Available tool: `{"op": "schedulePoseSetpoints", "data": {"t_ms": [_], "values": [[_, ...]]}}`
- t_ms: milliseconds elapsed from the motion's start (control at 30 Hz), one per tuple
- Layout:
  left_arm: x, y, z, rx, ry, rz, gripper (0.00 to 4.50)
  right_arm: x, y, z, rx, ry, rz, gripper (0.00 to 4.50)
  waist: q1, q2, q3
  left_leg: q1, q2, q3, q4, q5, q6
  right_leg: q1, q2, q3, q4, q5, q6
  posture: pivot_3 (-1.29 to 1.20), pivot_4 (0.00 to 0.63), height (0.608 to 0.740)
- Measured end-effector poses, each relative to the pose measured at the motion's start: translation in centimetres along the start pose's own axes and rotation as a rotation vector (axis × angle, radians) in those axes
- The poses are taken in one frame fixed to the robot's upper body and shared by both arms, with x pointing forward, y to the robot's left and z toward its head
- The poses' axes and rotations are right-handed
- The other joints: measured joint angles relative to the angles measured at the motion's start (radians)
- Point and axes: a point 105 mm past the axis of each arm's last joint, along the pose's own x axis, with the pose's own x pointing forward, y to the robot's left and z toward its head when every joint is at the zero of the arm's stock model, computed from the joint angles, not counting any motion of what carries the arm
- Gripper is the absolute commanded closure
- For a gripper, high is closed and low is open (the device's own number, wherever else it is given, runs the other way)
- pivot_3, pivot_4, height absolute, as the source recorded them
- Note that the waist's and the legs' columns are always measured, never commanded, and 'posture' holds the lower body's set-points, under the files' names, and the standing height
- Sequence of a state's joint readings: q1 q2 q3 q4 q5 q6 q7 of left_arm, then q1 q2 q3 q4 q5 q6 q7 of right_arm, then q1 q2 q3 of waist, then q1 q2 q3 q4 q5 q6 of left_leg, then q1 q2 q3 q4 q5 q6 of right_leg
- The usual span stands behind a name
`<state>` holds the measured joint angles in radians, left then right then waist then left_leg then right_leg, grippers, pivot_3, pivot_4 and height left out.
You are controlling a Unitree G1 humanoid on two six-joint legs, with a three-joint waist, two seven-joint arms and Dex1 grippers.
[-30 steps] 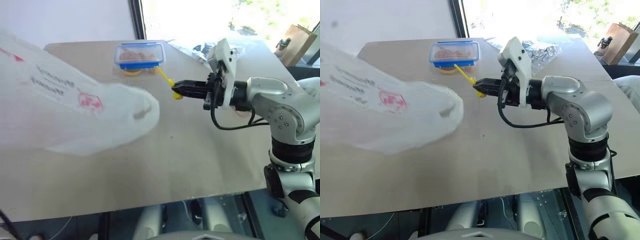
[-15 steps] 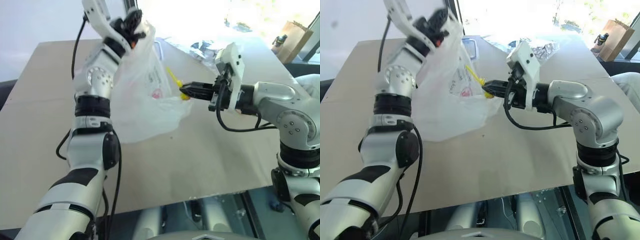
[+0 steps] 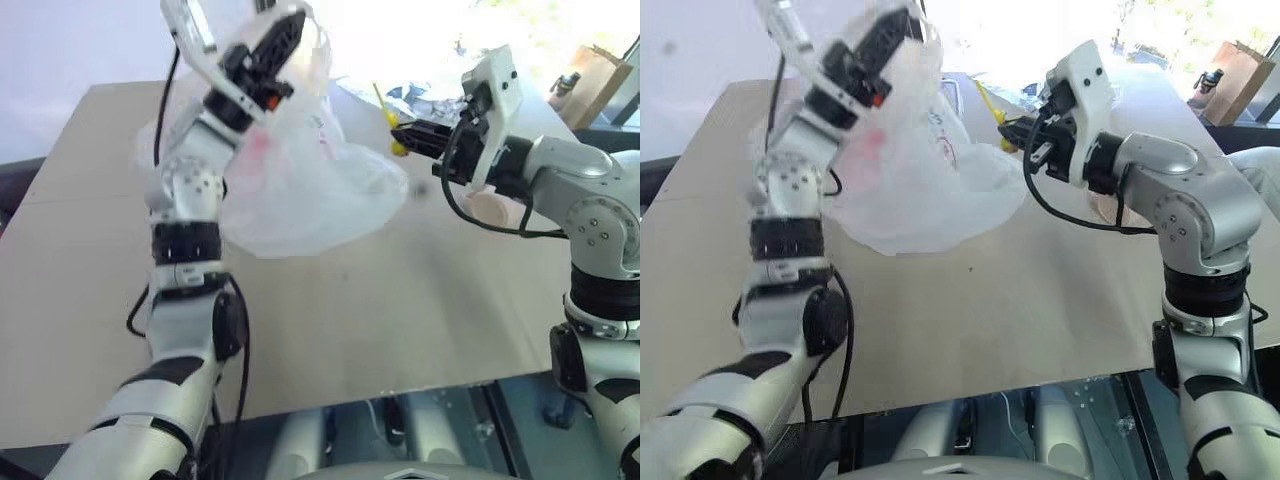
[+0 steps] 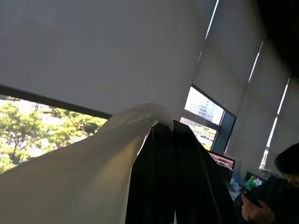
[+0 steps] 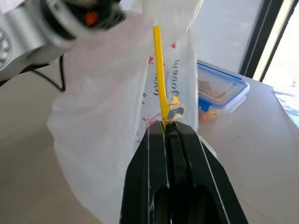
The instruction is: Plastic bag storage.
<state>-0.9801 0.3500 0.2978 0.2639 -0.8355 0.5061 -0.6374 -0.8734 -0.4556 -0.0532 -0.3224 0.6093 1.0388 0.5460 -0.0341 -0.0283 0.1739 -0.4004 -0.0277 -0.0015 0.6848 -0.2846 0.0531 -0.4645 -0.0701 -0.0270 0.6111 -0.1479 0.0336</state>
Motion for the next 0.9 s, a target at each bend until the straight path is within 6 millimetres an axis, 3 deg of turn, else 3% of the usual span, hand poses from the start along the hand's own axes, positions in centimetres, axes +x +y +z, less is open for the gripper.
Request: {"op": "schedulePoseSetpoints", "data": {"t_ms": [200, 300, 467, 633, 733, 800, 900], "values": [[-3.7, -3.7, 1.2, -0.045, 0.006, -0.041, 4.5, 2.5, 1.4, -1.5, 0.154, -0.051, 0.051, 4.47, -0.003, 0.001, 0.0, 0.002, 0.001, 0.0, 0.001, 0.0, 0.0, 0.001, 0.0, 0.005, 0.001, 0.0, 0.0, 0.0, 0.15, 0.74], [-4.9, -4.2, 2.0, -0.051, -0.007, 0.0, 4.5, 4.2, 1.5, -3.3, 0.191, -0.018, 0.069, 4.47, 0.004, 0.001, 0.0, 0.003, -0.002, 0.0, 0.002, 0.0, 0.0, 0.0, 0.001, 0.003, 0.006, 0.0, 0.0, 0.0, 0.15, 0.74], [-6.1, -4.9, 2.8, -0.053, -0.022, 0.049, 4.5, 6.5, 5.4, -7.4, 0.199, 0.12, 0.256, 4.47, 0.011, 0.001, 0.0, 0.004, -0.003, 0.0, 0.004, 0.0, 0.0, 0.0, 0.002, 0.001, 0.009, 0.0, 0.0, 0.0, 0.15, 0.74], [-8.4, -4.9, 2.6, -0.057, -0.002, 0.132, 4.5, 9.2, 8.7, -6.9, 0.108, 0.157, 0.392, 4.47, 0.013, 0.001, 0.0, 0.005, -0.002, 0.0, 0.004, 0.001, -0.002, 0.0, 0.004, 0.002, 0.011, -0.001, -0.001, 0.0, 0.15, 0.74], [-8.6, -5.2, 3.1, -0.062, -0.016, 0.136, 4.5, 10.4, 9.7, -8.8, 0.102, 0.226, 0.42, 4.47, 0.022, 0.0, 0.0, 0.005, -0.002, -0.002, 0.004, 0.002, -0.003, 0.001, 0.005, 0.001, 0.011, -0.001, -0.002, 0.0, 0.15, 0.74], [-8.5, -5.9, 3.5, -0.066, -0.035, 0.111, 4.5, 11.5, 9.1, -11.1, 0.079, 0.297, 0.366, 4.47, 0.025, 0.0, 0.0, 0.005, -0.004, -0.002, 0.004, 0.002, -0.003, 0.001, 0.004, 0.001, 0.011, -0.001, -0.002, 0.0, 0.15, 0.74], [-8.3, -6.8, 3.8, -0.099, -0.037, 0.064, 4.5, 13.0, 4.0, -13.2, -0.077, 0.375, 0.112, 4.47, 0.024, 0.0, 0.0, 0.005, -0.005, -0.002, 0.005, 0.002, -0.004, 0.001, 0.003, 0.002, 0.011, 0.0, -0.001, 0.0, 0.15, 0.74]]}}
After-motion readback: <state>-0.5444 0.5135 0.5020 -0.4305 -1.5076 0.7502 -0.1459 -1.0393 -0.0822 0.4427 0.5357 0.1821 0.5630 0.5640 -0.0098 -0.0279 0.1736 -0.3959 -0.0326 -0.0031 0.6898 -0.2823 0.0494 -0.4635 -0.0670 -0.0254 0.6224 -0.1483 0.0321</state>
